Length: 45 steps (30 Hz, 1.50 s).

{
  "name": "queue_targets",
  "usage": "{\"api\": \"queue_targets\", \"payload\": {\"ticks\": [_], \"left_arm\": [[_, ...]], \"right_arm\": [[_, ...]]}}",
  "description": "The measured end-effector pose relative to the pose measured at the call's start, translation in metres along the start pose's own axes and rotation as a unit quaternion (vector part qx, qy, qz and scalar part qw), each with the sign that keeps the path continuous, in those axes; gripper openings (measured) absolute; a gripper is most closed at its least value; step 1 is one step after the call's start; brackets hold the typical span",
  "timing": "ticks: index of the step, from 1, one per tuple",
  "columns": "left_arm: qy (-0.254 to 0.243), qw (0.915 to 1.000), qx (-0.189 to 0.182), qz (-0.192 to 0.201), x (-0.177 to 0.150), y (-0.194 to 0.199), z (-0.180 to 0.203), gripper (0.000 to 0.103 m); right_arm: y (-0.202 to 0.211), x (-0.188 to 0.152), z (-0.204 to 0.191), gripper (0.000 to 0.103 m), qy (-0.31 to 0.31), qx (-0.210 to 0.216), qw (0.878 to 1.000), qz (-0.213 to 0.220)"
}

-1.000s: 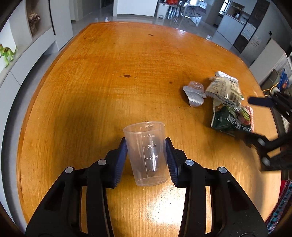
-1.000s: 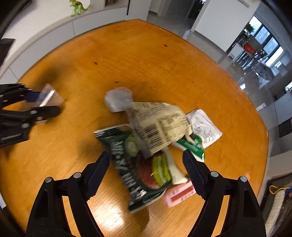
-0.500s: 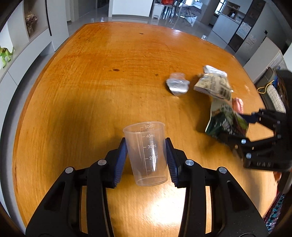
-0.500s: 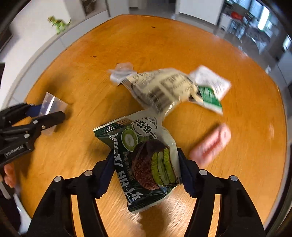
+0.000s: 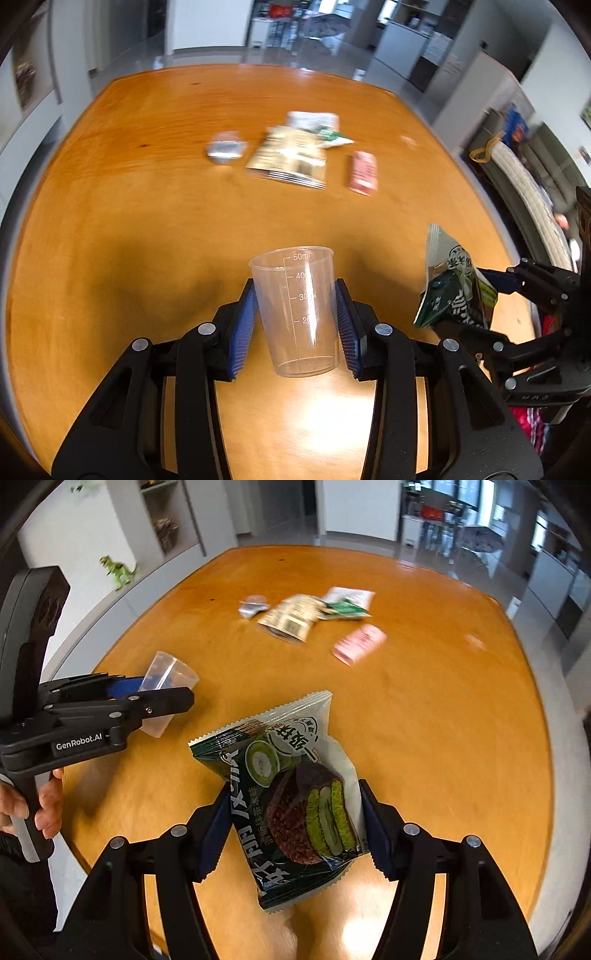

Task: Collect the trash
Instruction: 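Carry the cup and snack bag to the trash bag and open both tools, then grasp the beige bread bag with the left tool while the right tool grasps the pink item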

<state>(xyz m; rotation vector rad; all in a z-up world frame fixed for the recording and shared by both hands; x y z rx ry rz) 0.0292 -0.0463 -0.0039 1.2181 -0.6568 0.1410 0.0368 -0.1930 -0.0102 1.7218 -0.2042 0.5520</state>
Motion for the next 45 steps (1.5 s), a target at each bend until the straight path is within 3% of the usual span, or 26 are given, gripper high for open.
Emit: {"api": "queue_targets", "payload": {"ticks": [9, 15, 18, 24, 29, 30, 31, 34, 38, 45], "left_arm": [[-0.105, 0.9916, -0.073, -0.016, -0.009, -0.014, 0.133, 0.041], [-0.193, 0.971, -0.136, -0.034, -0.026, -0.025, 0.245, 0.041], [-0.247, 0.953, -0.17, -0.042, -0.041, -0.026, 0.307, 0.041], [-0.353, 0.9051, -0.223, -0.079, -0.089, -0.039, 0.42, 0.041], [-0.434, 0.8605, -0.242, -0.114, -0.148, -0.054, 0.495, 0.043], [-0.451, 0.8506, -0.243, -0.121, -0.159, -0.058, 0.508, 0.06], [-0.462, 0.8466, -0.236, -0.119, -0.169, -0.06, 0.517, 0.097], [-0.49, 0.8445, -0.2, -0.08, -0.181, -0.067, 0.536, 0.097], [-0.483, 0.8464, -0.205, -0.09, -0.182, -0.069, 0.533, 0.097], [-0.426, 0.8802, -0.198, -0.068, -0.142, -0.057, 0.483, 0.097]], "right_arm": [[0.062, -0.093, 0.096, 0.065, -0.121, -0.039, 0.991, 0.041], [0.119, -0.18, 0.169, 0.065, -0.231, -0.091, 0.966, 0.073], [0.146, -0.232, 0.206, 0.065, -0.297, -0.122, 0.943, 0.081], [0.184, -0.328, 0.273, 0.065, -0.432, -0.18, 0.88, 0.082], [0.198, -0.385, 0.328, 0.069, -0.543, -0.169, 0.819, 0.08], [0.195, -0.395, 0.338, 0.075, -0.565, -0.163, 0.806, 0.069], [0.194, -0.403, 0.345, 0.077, -0.577, -0.167, 0.797, 0.06], [0.2, -0.412, 0.352, 0.078, -0.585, -0.191, 0.786, 0.058], [0.21, -0.411, 0.346, 0.078, -0.569, -0.192, 0.796, 0.074], [0.208, -0.359, 0.327, 0.078, -0.509, -0.174, 0.838, 0.092]]}}
Point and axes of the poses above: each gripper's, at about its wrist camera, not at the fingertips, and y roughly against the way its jaws point, z to its right, x to its top, the point moved 7 cm from there along -y, roughly the way its jaws point, and after that the axes turned 6 degrees about -y, right-handed, at the moved point
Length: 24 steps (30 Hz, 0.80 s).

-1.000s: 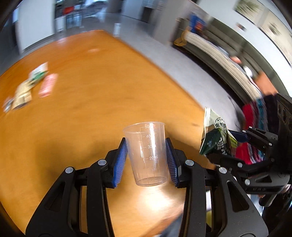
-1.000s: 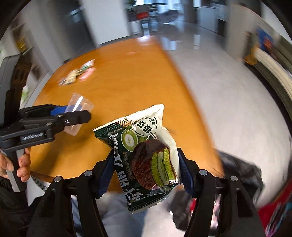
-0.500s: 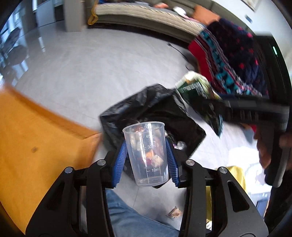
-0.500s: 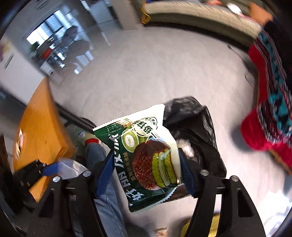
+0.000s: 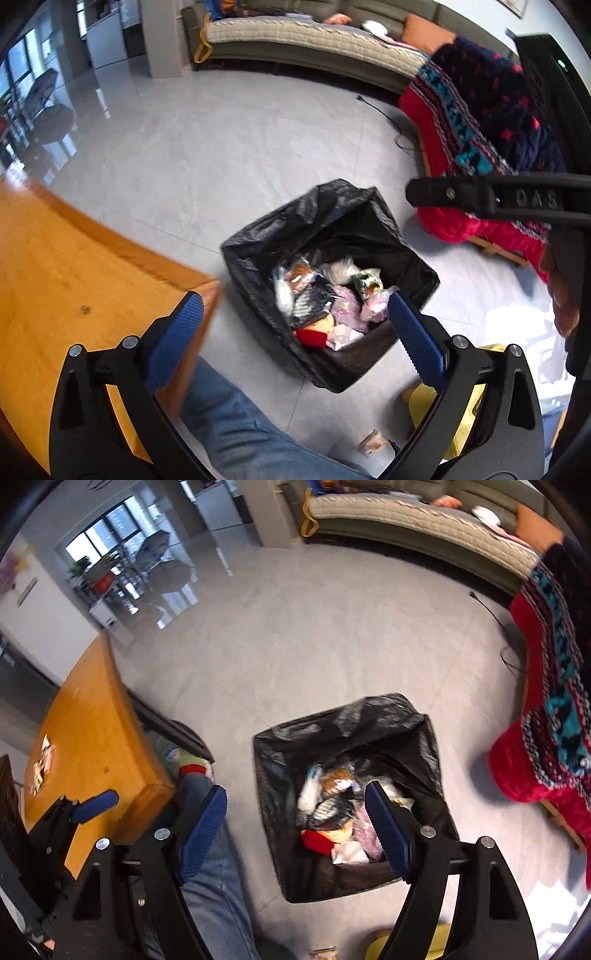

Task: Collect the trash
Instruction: 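Grasp the beige bread bag with the left tool while the right tool grasps the pink item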

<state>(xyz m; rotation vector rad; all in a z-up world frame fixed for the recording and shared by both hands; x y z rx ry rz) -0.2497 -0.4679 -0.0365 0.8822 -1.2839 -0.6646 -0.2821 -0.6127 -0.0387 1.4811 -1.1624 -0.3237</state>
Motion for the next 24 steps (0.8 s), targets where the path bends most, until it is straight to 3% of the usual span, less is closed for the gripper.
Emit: {"api": "queue_targets", "payload": {"ticks": [6, 11, 19, 24], "left_arm": [[0.048, 0.9983, 0.03, 0.011, -0.019, 0.033, -0.053, 0.097], [0.109, 0.9916, 0.064, 0.027, -0.053, 0.07, -0.118, 0.097], [0.239, 0.9609, 0.136, 0.032, -0.12, 0.116, -0.239, 0.097], [0.279, 0.9441, 0.174, 0.024, -0.153, 0.133, -0.293, 0.097]], "right_arm": [[-0.003, -0.002, -0.078, 0.078, 0.045, 0.049, 0.998, 0.0], [-0.012, -0.013, -0.158, 0.078, 0.111, 0.079, 0.991, -0.009], [-0.036, -0.043, -0.257, 0.078, 0.187, 0.116, 0.975, -0.045], [-0.05, -0.054, -0.301, 0.078, 0.201, 0.137, 0.967, -0.076]]}}
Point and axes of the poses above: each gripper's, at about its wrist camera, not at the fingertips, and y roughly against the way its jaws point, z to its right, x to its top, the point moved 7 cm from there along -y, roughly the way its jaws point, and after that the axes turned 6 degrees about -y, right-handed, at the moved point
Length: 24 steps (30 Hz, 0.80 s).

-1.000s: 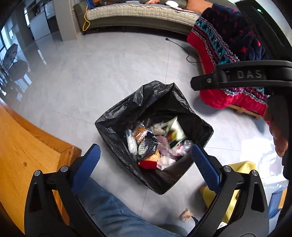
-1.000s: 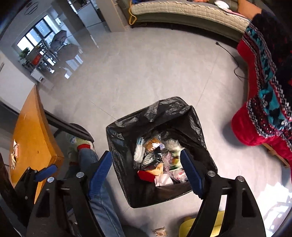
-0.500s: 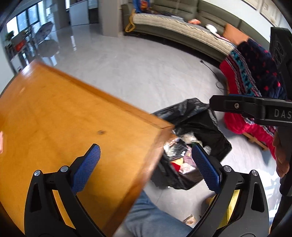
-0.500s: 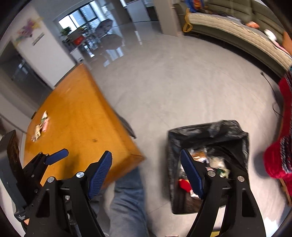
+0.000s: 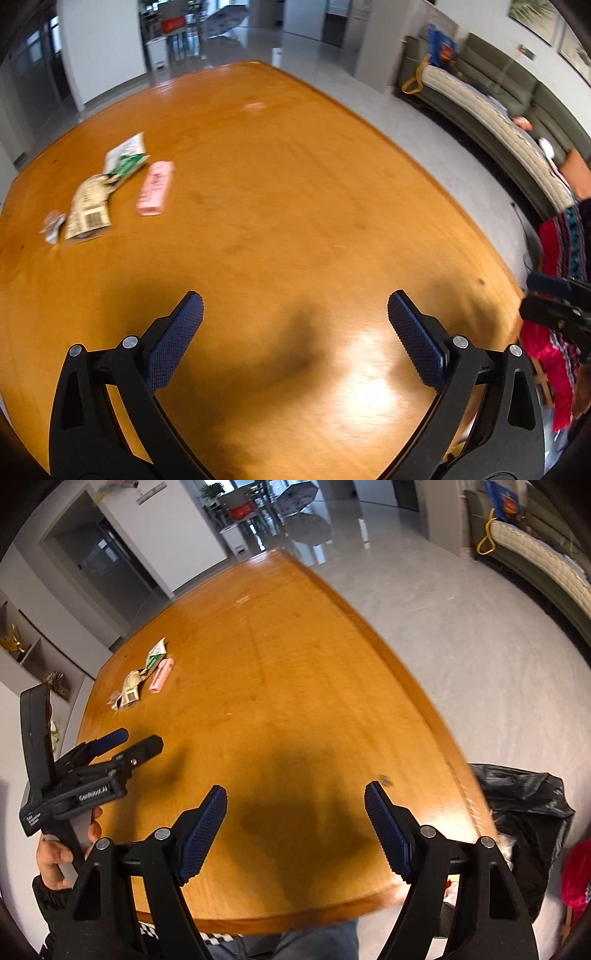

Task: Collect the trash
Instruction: 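Grasp the beige bread bag with the left tool while the right tool grasps the pink item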

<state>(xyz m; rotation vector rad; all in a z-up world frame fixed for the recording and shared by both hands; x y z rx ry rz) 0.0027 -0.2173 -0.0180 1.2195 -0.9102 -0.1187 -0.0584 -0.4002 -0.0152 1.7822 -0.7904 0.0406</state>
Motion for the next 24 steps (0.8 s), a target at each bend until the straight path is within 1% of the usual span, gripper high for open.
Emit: {"api": "queue_targets", "payload": {"ticks": [1, 3, 4, 8, 11, 14, 17, 19, 21, 23, 24], "left_arm": [[0.008, 0.9999, 0.008, -0.001, 0.0, 0.0, -0.017, 0.097], [0.021, 0.9995, 0.022, -0.001, 0.001, -0.001, -0.039, 0.097], [0.03, 0.9991, 0.029, -0.002, 0.0, -0.001, -0.058, 0.097], [0.071, 0.9969, 0.032, -0.012, 0.002, -0.01, -0.106, 0.097], [0.094, 0.9947, 0.042, -0.01, 0.008, -0.015, -0.137, 0.097], [0.098, 0.9939, 0.05, -0.013, 0.019, -0.023, -0.157, 0.097], [0.098, 0.9936, 0.052, -0.024, 0.034, -0.039, -0.175, 0.097], [0.1, 0.9931, 0.054, -0.029, 0.04, -0.048, -0.187, 0.097], [0.094, 0.9933, 0.063, -0.027, 0.043, -0.053, -0.197, 0.096], [0.093, 0.9923, 0.077, -0.027, 0.043, -0.053, -0.205, 0.086], [0.094, 0.9908, 0.093, -0.031, 0.041, -0.053, -0.21, 0.073]], "right_arm": [[-0.005, 0.004, -0.01, 0.078, 0.009, -0.001, 1.0, -0.004], [-0.015, 0.011, -0.03, 0.078, 0.027, -0.003, 1.0, -0.01], [-0.02, 0.014, -0.041, 0.078, 0.037, -0.002, 0.999, -0.012], [-0.039, 0.026, -0.077, 0.078, 0.066, 0.005, 0.998, -0.013], [-0.053, 0.029, -0.098, 0.077, 0.088, 0.009, 0.996, -0.026], [-0.065, 0.034, -0.113, 0.075, 0.1, 0.013, 0.994, -0.039], [-0.077, 0.041, -0.129, 0.069, 0.107, 0.018, 0.993, -0.048], [-0.086, 0.045, -0.143, 0.067, 0.112, 0.021, 0.992, -0.052], [-0.093, 0.049, -0.156, 0.064, 0.117, 0.021, 0.991, -0.054], [-0.099, 0.053, -0.169, 0.064, 0.122, 0.025, 0.991, -0.056], [-0.102, 0.055, -0.175, 0.064, 0.122, 0.027, 0.991, -0.057]]}}
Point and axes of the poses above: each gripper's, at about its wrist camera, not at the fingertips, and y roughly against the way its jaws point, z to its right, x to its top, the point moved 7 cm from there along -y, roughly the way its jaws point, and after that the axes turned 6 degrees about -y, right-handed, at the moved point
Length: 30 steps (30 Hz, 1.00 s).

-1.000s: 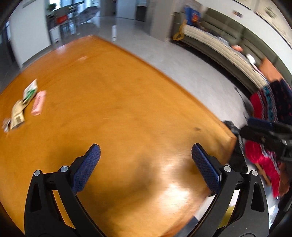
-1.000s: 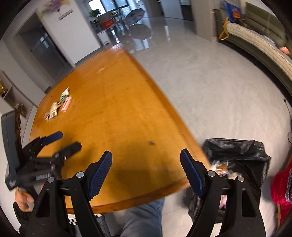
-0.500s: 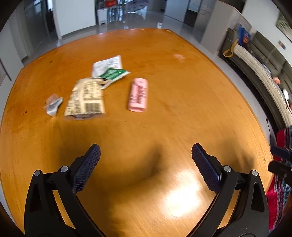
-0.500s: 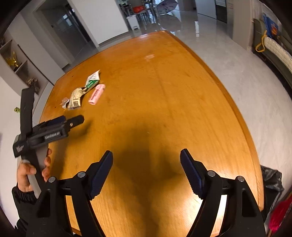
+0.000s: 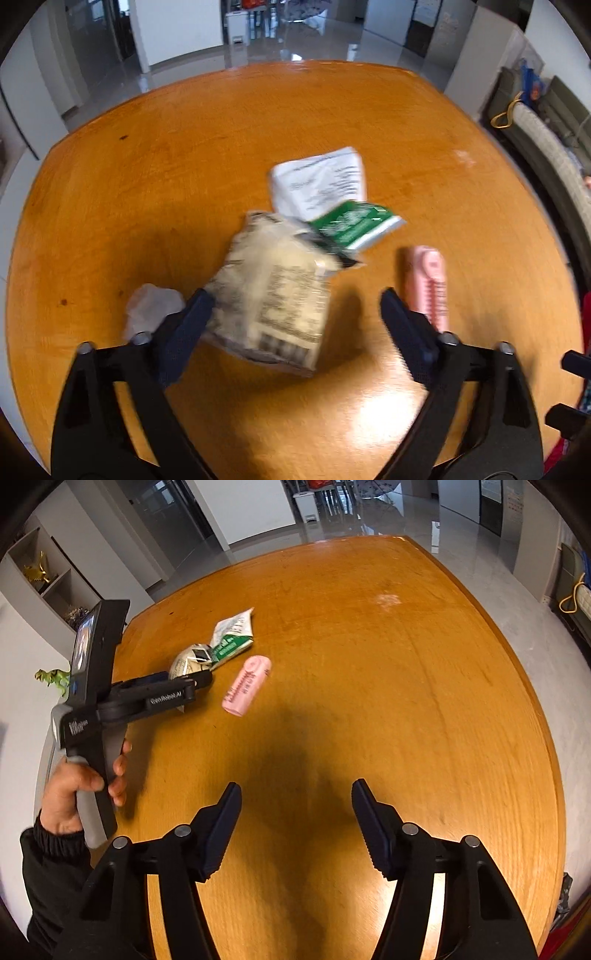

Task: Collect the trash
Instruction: 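Grasp the beige bread bag with the left tool while the right tool grasps the pink item, then carry the bread bag and pink item to the black trash bag and open both tools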

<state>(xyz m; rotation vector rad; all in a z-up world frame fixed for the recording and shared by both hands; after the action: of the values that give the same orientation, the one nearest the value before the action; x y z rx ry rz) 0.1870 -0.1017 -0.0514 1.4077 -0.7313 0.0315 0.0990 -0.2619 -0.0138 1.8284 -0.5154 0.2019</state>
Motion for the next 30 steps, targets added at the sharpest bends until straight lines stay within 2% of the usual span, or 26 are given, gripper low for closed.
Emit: {"api": "queue_targets", "payload": {"ticks": [1, 4, 7, 12, 14, 16, 17, 18, 19, 20, 21, 22, 27, 30], "left_arm": [[-0.001, 0.9999, 0.016, 0.002, -0.001, 0.001, -0.007, 0.06], [-0.005, 0.9999, -0.01, 0.007, -0.007, 0.009, -0.011, 0.051], [-0.019, 0.9995, -0.024, 0.004, -0.012, 0.012, -0.013, 0.049], [-0.008, 0.9969, -0.076, -0.016, -0.006, 0.011, -0.027, 0.049], [-0.015, 0.9966, -0.077, -0.024, -0.001, 0.008, -0.033, 0.049], [-0.035, 0.9967, -0.066, -0.032, 0.001, 0.007, -0.032, 0.051], [-0.04, 0.997, -0.056, -0.036, 0.001, 0.006, -0.033, 0.052], [-0.043, 0.9972, -0.047, -0.038, 0.003, 0.003, -0.034, 0.055], [-0.044, 0.9974, -0.042, -0.039, 0.004, 0.002, -0.036, 0.063], [-0.044, 0.9974, -0.039, -0.043, 0.005, 0.0, -0.037, 0.068], [-0.043, 0.9973, -0.033, -0.049, 0.005, -0.002, -0.039, 0.082], [-0.041, 0.9972, -0.019, -0.059, 0.004, -0.006, -0.042, 0.09], [-0.037, 0.9975, -0.016, -0.058, 0.006, -0.011, -0.047, 0.091], [-0.062, 0.9969, 0.003, -0.049, 0.015, -0.016, -0.043, 0.091]], "right_arm": [[-0.005, 0.005, -0.006, 0.064, 0.0, 0.002, 1.0, -0.002], [-0.019, 0.019, -0.023, 0.064, -0.01, 0.009, 1.0, -0.006], [-0.036, 0.038, -0.038, 0.064, -0.03, 0.011, 0.999, -0.008], [-0.068, 0.064, -0.058, 0.064, -0.042, -0.018, 0.999, -0.015], [-0.08, 0.071, -0.06, 0.064, -0.051, -0.037, 0.998, -0.019], [-0.09, 0.075, -0.061, 0.058, -0.061, -0.043, 0.997, -0.025], [-0.094, 0.075, -0.061, 0.051, -0.06, -0.047, 0.997, -0.03], [-0.098, 0.075, -0.061, 0.037, -0.055, -0.054, 0.996, -0.034], [-0.098, 0.076, -0.062, 0.029, -0.038, -0.074, 0.996, -0.028], [-0.098, 0.075, -0.061, 0.028, -0.029, -0.082, 0.996, -0.03], [-0.098, 0.072, -0.06, 0.028, -0.029, -0.077, 0.996, -0.034], [-0.097, 0.071, -0.058, 0.028, -0.029, -0.07, 0.996, -0.037], [-0.088, 0.058, -0.041, 0.028, -0.037, -0.046, 0.997, -0.04], [-0.083, 0.05, -0.033, 0.028, -0.042, -0.031, 0.998, -0.046]]}}
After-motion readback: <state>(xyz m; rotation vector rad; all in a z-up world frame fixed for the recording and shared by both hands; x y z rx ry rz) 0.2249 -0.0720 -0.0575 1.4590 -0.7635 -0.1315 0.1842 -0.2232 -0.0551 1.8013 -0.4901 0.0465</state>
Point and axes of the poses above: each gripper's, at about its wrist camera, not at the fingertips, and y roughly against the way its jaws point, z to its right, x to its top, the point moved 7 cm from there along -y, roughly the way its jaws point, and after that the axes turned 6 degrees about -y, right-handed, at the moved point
